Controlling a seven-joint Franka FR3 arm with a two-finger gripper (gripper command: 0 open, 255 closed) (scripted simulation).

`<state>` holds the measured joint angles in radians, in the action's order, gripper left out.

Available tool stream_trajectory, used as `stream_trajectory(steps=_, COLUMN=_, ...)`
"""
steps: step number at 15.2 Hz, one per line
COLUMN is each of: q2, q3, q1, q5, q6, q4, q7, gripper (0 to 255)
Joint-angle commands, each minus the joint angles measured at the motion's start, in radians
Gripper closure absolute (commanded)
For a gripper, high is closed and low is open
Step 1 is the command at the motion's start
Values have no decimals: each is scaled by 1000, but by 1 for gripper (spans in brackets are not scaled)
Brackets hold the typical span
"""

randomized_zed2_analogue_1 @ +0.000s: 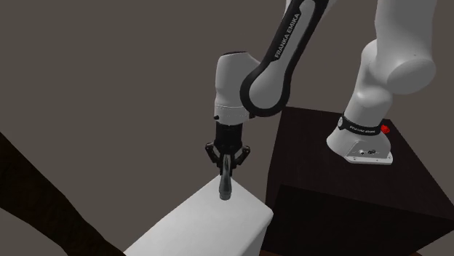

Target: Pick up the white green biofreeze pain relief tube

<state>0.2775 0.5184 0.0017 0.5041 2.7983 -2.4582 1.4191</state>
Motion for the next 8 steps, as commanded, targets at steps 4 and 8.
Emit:
stream_trajectory(steps=4, q2=-74, q3=8, q1=-8, q5=7, q6=-67, q4=-3, q7=17, gripper=255)
stream_trajectory(steps=8, q2=-106, q3=10, q1=-12, q5=10, q6=-98, q4=-4, q7=23, gripper=255)
